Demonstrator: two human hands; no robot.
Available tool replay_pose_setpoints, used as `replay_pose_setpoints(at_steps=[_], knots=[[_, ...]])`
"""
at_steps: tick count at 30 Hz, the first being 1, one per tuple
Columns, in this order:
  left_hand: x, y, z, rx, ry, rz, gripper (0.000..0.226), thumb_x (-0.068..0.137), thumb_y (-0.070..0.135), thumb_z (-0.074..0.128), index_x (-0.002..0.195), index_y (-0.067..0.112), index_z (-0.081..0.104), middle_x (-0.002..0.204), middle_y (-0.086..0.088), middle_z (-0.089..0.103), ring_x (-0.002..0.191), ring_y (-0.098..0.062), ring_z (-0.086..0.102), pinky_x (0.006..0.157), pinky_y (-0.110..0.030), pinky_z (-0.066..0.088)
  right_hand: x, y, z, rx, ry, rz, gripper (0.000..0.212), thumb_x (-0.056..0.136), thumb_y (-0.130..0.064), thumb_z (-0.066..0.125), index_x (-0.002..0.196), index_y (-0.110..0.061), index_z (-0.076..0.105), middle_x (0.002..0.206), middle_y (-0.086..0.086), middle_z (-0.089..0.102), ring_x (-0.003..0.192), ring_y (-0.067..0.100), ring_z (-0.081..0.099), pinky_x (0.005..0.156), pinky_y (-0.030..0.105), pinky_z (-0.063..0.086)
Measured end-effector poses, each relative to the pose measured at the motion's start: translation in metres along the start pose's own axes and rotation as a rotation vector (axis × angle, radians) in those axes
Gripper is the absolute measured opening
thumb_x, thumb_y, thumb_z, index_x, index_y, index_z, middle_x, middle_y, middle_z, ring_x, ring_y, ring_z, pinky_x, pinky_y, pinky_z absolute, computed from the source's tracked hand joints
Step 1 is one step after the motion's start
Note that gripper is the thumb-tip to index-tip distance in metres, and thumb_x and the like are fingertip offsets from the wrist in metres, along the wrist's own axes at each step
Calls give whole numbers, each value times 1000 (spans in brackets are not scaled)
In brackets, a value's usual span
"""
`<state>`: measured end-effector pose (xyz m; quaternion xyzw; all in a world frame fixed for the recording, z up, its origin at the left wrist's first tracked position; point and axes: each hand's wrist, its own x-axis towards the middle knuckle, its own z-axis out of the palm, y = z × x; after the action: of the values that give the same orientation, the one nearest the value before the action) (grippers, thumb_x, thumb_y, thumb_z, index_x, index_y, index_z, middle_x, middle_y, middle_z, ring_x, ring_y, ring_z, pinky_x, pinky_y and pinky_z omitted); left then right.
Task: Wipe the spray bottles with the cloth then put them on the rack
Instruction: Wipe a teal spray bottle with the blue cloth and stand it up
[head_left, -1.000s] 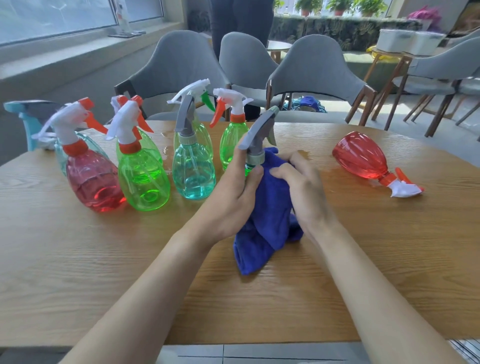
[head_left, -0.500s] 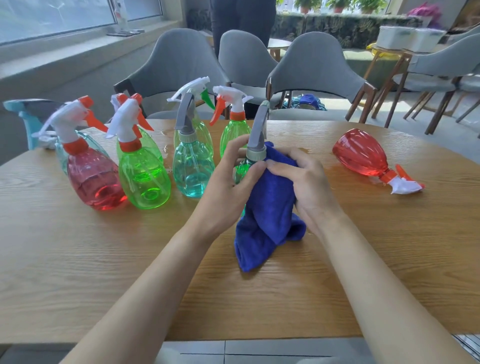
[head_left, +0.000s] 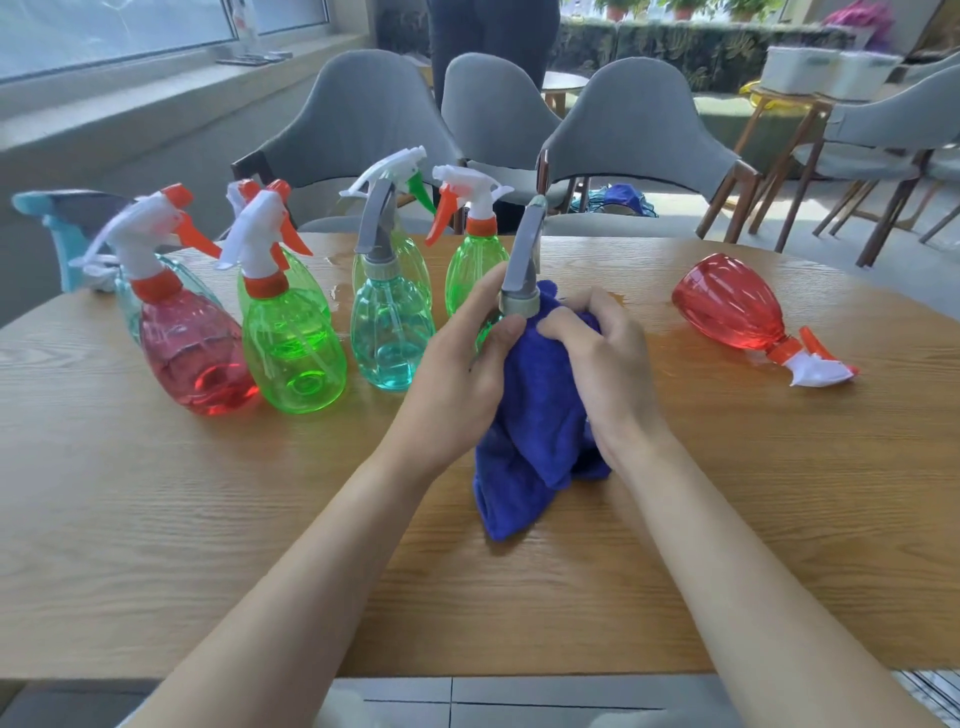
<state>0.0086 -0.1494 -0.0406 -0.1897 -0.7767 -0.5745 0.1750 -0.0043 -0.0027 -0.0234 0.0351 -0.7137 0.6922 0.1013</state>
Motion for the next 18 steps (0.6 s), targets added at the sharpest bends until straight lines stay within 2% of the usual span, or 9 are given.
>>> replay_pose_setpoints(at_steps=[1, 2, 4, 6, 8, 10, 12, 15, 18], knots=[[0, -3, -3, -18, -3, -15, 43, 115, 8, 46, 157, 16, 49, 114, 16, 68, 115, -2, 62, 106, -24, 46, -2, -1, 2, -48, -11, -36, 25, 90, -12, 71, 76, -21, 53, 74, -9, 53, 67, 6, 48, 64, 19, 41], [0, -4, -5, -49, 1, -37, 43, 115, 8, 44, 157, 17, 50, 122, 16, 71, 122, -3, 63, 110, -27, 47, -3, 0, 3, -109, -17, -82, 26, 89, -13, 74, 80, -19, 51, 80, -7, 52, 69, 6, 47, 63, 17, 40], [-2, -3, -6, -115, 25, -77, 42, 116, 9, 43, 156, 19, 52, 139, 9, 71, 135, -7, 62, 116, -32, 48, -5, 1, 7, -215, -17, -161, 29, 87, -18, 80, 88, -14, 51, 91, -2, 56, 78, 6, 52, 71, 18, 43], [-4, -3, -6, -167, 39, -102, 40, 116, 10, 43, 152, 25, 54, 141, 5, 70, 136, -10, 62, 115, -32, 48, -4, 1, 7, -243, -22, -178, 31, 87, -22, 82, 93, -12, 54, 96, -1, 59, 85, 6, 55, 77, 18, 44], [-4, -6, -5, -197, 35, -126, 39, 115, 13, 47, 152, 27, 53, 141, 1, 70, 136, -15, 62, 117, -40, 49, -2, 0, 3, -138, -54, -112, 24, 88, -20, 82, 89, -16, 58, 95, -1, 63, 88, 7, 60, 82, 21, 48], [-3, -10, -2, -179, 30, -134, 42, 113, 20, 54, 155, 25, 51, 141, -2, 68, 138, -19, 60, 119, -50, 46, 3, 2, -3, 22, -75, -26, 15, 87, -15, 79, 83, -20, 65, 94, 1, 70, 91, 15, 68, 86, 33, 54], [-2, -11, 0, -156, 28, -141, 48, 110, 25, 61, 156, 28, 49, 142, -1, 66, 141, -19, 56, 119, -53, 46, 7, 4, -6, 127, -79, 29, 12, 88, -10, 75, 85, -21, 75, 97, 5, 76, 96, 24, 74, 90, 41, 57], [-2, -9, 5, -108, 38, -149, 54, 105, 30, 70, 154, 34, 47, 139, 5, 66, 142, -14, 54, 120, -47, 44, 8, 5, -5, 199, -88, 74, 20, 95, -7, 69, 99, -21, 82, 105, 8, 80, 104, 28, 76, 94, 44, 59], [0, -3, 10, -93, 51, -146, 56, 103, 32, 74, 153, 34, 47, 133, 5, 67, 133, -9, 58, 114, -30, 47, 6, 6, 1, 159, -60, 71, 22, 105, -14, 62, 109, -23, 82, 107, 3, 81, 106, 23, 77, 91, 38, 59]])
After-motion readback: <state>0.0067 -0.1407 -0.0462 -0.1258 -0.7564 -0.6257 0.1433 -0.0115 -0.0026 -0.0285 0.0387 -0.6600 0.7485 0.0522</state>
